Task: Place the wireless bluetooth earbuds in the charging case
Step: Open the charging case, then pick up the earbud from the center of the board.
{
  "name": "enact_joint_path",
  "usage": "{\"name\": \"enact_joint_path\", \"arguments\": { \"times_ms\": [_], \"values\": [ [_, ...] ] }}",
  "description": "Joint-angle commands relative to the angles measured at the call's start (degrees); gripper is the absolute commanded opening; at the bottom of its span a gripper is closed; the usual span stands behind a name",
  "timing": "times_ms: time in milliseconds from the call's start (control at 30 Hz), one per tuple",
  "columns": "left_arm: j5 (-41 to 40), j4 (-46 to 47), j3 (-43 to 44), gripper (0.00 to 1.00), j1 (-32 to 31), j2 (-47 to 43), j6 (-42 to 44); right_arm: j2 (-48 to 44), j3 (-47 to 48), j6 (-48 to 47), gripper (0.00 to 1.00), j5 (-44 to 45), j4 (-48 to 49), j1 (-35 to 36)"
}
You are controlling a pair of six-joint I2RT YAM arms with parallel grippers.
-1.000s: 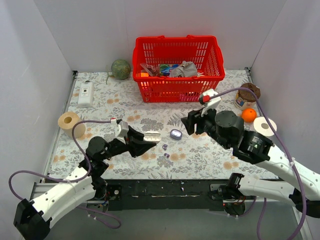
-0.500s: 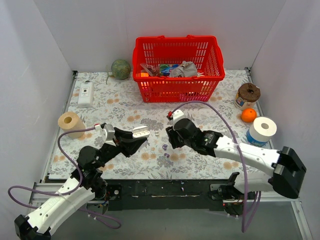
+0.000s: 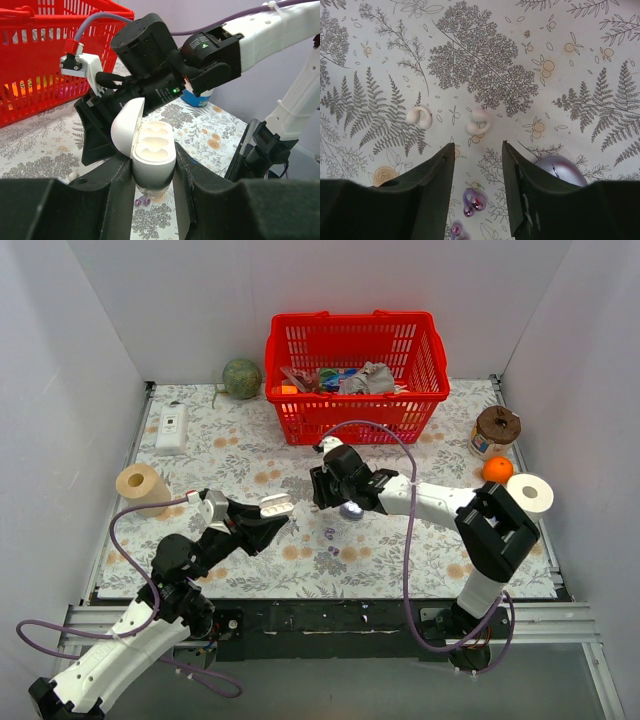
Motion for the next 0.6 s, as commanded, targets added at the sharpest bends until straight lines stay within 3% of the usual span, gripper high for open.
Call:
{"name": "enact_joint_path", "arguments": {
  "times_ms": [0, 567],
  "values": [
    [-1.0, -1.8, 2.6, 0.00, 0.1, -0.3, 0.9, 3.2, 3.0, 0.1, 0.50, -2.1, 1.5, -1.2],
    [-1.5, -3.9, 3.1, 0.00, 0.1, 0.1, 2.5, 10.2, 5.0, -1.4, 0.47, -2.4, 1.0, -2.0]
  ]
}}
